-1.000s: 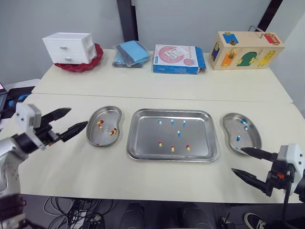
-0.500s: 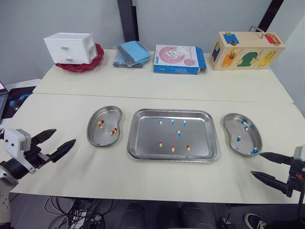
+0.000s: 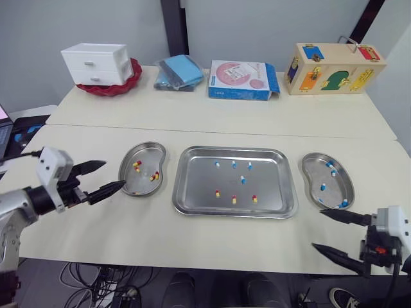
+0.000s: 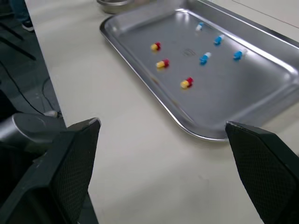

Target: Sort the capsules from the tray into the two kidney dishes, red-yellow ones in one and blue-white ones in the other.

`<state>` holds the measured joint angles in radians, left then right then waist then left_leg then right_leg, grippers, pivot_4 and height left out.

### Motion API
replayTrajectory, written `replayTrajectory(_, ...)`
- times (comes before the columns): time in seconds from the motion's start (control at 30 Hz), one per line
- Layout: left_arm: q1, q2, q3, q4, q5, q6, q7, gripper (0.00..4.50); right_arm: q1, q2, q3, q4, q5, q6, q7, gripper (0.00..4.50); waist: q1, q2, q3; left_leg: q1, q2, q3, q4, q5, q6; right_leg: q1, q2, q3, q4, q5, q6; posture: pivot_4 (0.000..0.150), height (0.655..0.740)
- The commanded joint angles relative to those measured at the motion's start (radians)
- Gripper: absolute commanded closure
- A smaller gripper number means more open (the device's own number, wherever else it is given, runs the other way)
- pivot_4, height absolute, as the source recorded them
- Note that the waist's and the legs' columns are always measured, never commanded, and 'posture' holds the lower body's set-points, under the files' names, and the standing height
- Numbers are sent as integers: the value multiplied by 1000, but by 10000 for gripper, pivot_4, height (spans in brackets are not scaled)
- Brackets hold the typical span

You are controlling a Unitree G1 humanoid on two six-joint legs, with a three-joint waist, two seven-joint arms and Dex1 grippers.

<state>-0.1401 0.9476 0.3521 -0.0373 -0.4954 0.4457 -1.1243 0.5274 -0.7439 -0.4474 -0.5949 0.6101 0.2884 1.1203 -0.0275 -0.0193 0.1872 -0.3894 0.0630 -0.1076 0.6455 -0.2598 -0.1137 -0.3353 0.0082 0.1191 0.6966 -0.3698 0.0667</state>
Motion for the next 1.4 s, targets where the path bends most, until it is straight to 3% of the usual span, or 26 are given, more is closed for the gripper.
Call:
replayTrajectory(0.03,-134,53,-159,-69,3,80,-73,510,1,49,91,-105,-10,-26,-53,0,-2,1,1,0,0,0,0,0,0,0,0,0,0,0,0,1500,7400)
replayTrajectory(0.27,-496,14,-542,1,148,72,-289,510,1,133,275,-164,-115,-80,-148,0,-6,2,1,0,0,1,0,0,0,-1,2,1,0,0,0,1500,7400)
replayTrajectory(0.47,-636,-99,-717,103,279,-42,-369,510,1,170,329,-163,-149,-93,-225,0,-5,2,1,0,0,1,0,0,0,-1,2,1,0,0,0,1500,7400)
replayTrajectory(0.63,-701,-201,-768,178,380,-90,-309,510,29,197,354,-174,-180,-124,-273,0,-4,2,1,-1,0,0,1,0,0,-1,2,1,0,0,0,1500,7400)
replayTrajectory(0.93,-686,-322,-819,209,443,-56,-275,510,71,236,389,-160,-210,-192,-321,0,-4,2,1,-1,0,0,1,0,0,-1,2,1,0,0,0,1500,7400)
replayTrajectory(1.4,-692,-413,-864,337,549,-147,-241,510,67,237,423,-192,-212,-171,-400,0,-4,2,1,-1,0,0,1,0,0,-1,2,1,0,0,0,1500,7400)
